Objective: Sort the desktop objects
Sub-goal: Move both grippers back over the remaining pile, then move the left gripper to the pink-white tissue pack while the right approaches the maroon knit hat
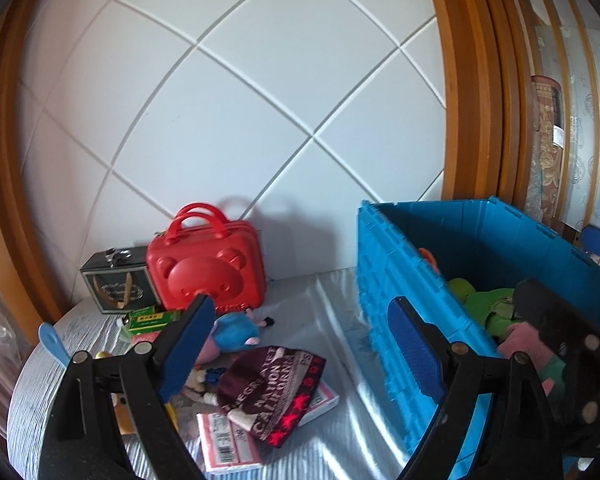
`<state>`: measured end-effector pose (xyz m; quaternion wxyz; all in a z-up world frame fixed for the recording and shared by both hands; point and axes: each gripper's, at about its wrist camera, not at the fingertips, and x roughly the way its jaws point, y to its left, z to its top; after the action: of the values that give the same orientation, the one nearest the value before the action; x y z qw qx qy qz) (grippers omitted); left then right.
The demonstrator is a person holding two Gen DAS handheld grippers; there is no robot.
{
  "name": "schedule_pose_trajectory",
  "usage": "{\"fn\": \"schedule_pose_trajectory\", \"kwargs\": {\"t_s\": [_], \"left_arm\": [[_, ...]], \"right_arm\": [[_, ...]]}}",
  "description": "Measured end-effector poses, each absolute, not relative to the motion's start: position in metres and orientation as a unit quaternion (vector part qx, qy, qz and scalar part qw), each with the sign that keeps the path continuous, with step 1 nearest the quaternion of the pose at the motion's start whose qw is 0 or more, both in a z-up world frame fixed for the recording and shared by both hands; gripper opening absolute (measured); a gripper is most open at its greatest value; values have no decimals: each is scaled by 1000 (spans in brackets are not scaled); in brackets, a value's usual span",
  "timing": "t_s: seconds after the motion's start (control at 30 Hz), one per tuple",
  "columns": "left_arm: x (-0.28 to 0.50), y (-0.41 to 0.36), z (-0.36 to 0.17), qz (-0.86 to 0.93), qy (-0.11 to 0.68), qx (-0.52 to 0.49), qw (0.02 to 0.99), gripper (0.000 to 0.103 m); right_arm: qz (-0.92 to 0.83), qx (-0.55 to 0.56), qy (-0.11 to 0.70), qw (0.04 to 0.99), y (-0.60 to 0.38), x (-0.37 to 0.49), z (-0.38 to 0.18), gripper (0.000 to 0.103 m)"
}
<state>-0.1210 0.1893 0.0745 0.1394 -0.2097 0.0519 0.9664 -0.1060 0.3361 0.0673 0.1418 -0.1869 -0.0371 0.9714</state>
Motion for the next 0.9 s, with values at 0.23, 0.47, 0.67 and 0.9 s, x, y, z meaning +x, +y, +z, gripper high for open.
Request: {"fn": "schedule_pose_trajectory", "kwargs": {"t_s": [0.23, 0.47, 0.67, 0.9], "left_arm": [[-129, 112, 44, 966, 38, -240, 91, 89], [-142, 46, 8, 959, 30, -278, 46, 89], [-158, 2, -33, 947, 19, -320, 4, 89], [-178, -18, -82, 930, 20, -365, -29, 89]], "right_arm": [[977, -193, -20, 93, 283, -133, 40, 103], [966, -247, -6, 75, 252, -169, -8, 103], [950, -305, -8, 72, 239, -199, -53, 103], [926, -370, -8, 80, 245, -228, -106, 103]]}}
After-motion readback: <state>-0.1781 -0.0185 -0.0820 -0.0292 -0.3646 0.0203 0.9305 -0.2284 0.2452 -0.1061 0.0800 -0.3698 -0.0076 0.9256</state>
